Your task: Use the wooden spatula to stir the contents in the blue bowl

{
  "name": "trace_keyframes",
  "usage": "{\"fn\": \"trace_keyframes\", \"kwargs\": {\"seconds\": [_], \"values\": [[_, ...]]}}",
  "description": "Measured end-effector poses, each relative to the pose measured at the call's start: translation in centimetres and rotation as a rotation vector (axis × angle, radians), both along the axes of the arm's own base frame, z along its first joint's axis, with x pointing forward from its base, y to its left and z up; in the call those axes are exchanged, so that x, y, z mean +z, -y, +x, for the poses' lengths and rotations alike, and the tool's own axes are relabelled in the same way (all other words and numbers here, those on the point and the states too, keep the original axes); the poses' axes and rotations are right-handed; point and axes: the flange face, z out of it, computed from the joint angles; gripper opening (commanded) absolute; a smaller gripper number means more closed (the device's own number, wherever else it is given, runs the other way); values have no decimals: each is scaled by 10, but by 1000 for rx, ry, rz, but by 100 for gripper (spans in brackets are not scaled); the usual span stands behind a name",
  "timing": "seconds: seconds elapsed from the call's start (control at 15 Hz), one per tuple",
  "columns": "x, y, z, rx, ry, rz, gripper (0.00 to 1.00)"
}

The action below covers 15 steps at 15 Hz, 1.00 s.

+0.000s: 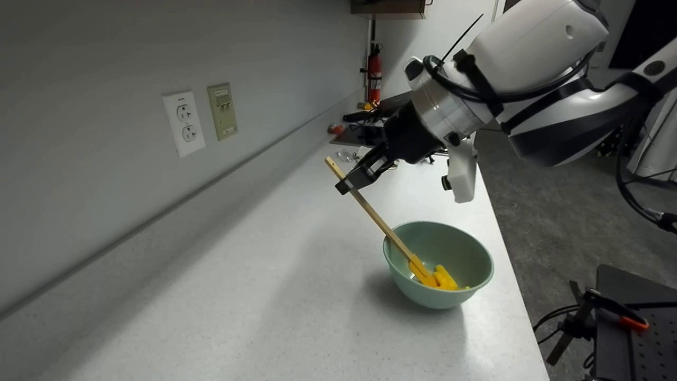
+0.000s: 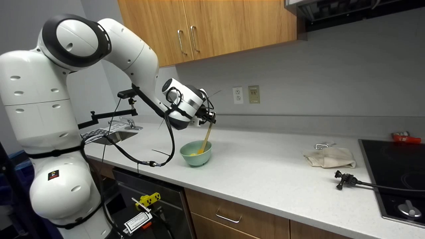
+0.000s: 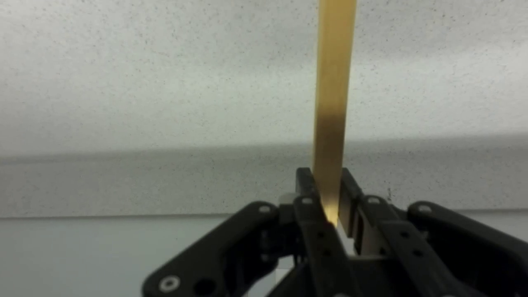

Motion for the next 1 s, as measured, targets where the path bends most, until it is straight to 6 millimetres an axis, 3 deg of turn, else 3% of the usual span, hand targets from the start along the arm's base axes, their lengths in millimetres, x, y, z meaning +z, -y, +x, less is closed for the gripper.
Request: {"fn": "trace_keyframes", "kwargs": {"seconds": [0.27,0.53,0.67,1.0], "values": [[13,0,6,-14,27,15,4],[61,6,25,-36,153,10,4],[73,7,28,-52,189,9,4],[54,1,22,-64,150,18,4]]}}
